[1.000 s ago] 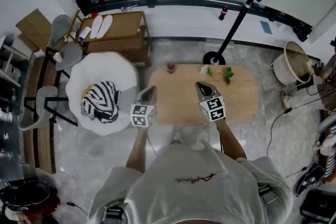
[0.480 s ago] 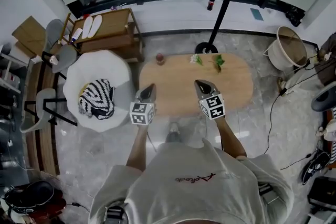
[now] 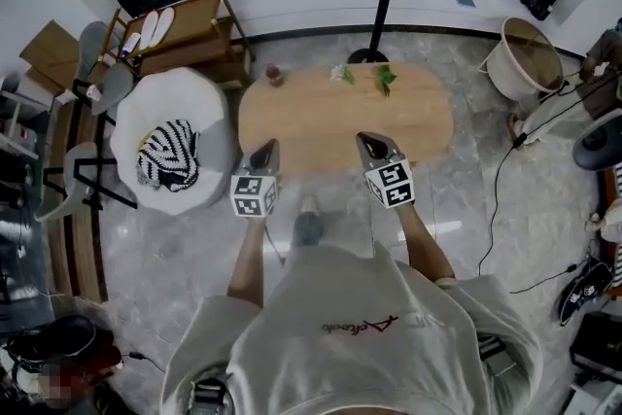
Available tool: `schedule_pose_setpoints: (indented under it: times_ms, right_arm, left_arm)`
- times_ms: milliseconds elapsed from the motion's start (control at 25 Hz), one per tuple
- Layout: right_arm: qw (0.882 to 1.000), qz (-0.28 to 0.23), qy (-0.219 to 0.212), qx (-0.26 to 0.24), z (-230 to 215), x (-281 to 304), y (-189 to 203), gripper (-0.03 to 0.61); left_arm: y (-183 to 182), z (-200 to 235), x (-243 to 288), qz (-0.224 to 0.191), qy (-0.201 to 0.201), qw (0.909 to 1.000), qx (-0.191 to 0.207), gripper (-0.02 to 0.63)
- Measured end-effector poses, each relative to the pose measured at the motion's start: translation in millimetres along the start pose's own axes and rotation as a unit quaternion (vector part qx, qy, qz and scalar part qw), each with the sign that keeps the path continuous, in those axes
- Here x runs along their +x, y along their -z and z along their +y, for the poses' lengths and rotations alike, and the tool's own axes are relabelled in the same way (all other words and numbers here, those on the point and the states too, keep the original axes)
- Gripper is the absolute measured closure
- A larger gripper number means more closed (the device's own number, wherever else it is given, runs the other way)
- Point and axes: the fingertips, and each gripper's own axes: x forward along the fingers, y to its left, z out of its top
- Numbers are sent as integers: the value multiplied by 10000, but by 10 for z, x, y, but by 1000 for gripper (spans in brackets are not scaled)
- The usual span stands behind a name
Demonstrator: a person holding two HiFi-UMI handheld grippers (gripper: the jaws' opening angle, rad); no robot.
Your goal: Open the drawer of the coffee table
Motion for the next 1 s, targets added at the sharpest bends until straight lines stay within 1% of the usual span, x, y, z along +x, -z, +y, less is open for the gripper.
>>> schedule_pose_setpoints:
  times_ms: [120,320,560,680,840,1000]
  right_arm:
    - [9999,-89,-54,54,26,-378,154,574]
    - [9996,-109,-155,200,191,-933,421,574]
    - [9991,48,-230,340,284,-1227,707,574]
    - [9989,152,-262,367,314,-1182,754,574]
    - [9982,349,-266,401,277,-927,775,574]
    - [9965,562,-212,580,213,-551,905,574]
  left_arm:
    - [87,-333,-208,25,-92,10000,31,614]
    - [262,-796,-613,163,-216,9995,132,614]
    - [518,-1030,-858,354,-296,9989,55,614]
    - [571,-994,-827,418,-269,9988,-13,614]
    - [664,-795,-649,539,-216,9982,-153,614]
    - [905,-495,-406,756,-174,9965,-325,614]
